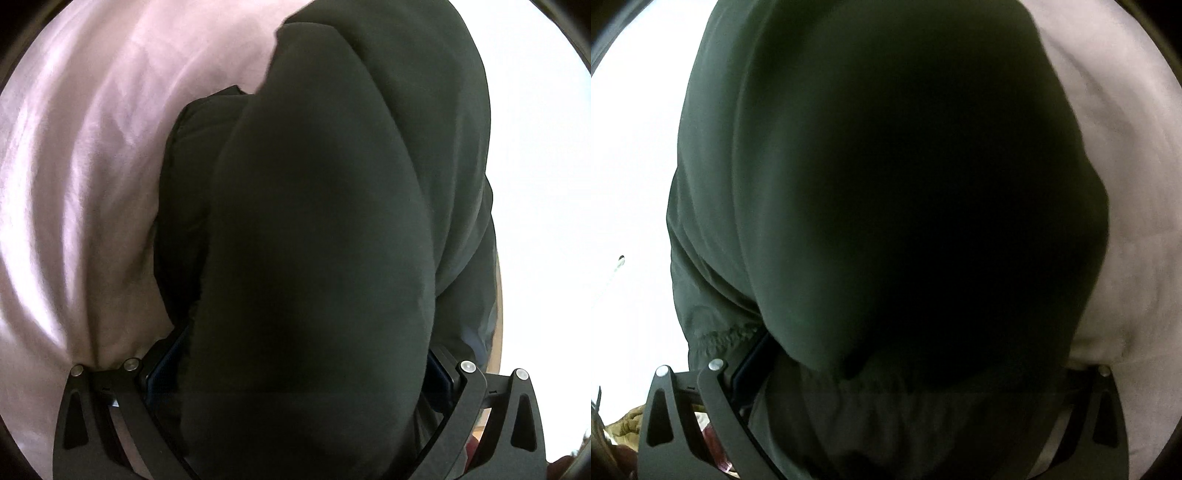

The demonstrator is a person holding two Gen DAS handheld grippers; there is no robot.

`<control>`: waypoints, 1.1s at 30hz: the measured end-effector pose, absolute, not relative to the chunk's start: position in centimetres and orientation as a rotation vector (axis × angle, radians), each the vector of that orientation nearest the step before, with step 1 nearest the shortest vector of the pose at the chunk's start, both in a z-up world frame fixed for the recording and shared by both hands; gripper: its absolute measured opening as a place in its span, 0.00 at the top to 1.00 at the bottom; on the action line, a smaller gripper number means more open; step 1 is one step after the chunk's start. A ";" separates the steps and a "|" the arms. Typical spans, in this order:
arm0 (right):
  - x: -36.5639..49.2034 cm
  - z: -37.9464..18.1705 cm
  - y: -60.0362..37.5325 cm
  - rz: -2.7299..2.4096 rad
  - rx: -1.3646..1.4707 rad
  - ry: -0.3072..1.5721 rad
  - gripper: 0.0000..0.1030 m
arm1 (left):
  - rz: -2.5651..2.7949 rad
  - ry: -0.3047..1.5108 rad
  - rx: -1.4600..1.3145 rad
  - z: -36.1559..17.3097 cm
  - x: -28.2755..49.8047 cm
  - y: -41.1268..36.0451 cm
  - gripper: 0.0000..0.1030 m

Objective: Fold large clothes
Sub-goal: 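Grasp the jacket bundle with both grippers and lift it off the bed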

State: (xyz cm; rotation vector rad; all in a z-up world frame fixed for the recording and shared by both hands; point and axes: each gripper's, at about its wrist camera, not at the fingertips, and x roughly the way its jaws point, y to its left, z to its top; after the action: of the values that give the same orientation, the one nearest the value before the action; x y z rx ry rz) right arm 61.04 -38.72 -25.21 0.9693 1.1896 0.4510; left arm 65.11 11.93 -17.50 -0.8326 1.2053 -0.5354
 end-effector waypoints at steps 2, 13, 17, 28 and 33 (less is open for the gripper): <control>61.1 -24.7 -38.3 0.438 0.959 1.191 0.01 | -0.519 1.189 -0.829 -16.9 64.8 11.4 0.19; 60.8 -19.1 -35.1 0.487 0.943 1.117 0.71 | -0.513 1.101 -0.888 -12.1 62.4 7.2 0.74; 61.0 -16.1 -33.6 0.508 0.892 1.079 0.77 | -0.553 1.017 -0.949 -9.1 60.9 5.9 0.77; 60.3 -7.1 -30.1 0.636 0.877 0.924 0.81 | -0.664 0.893 -0.977 -0.4 55.0 6.6 0.78; 56.8 -5.4 -29.7 0.656 0.903 0.894 0.81 | -0.670 0.920 -0.962 1.2 52.2 10.3 0.78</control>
State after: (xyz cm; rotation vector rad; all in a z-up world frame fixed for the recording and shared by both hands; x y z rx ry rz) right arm 56.76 -29.69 -5.38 0.9034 0.8936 0.6562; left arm 52.18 10.28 1.17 -0.9617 0.9200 -0.6702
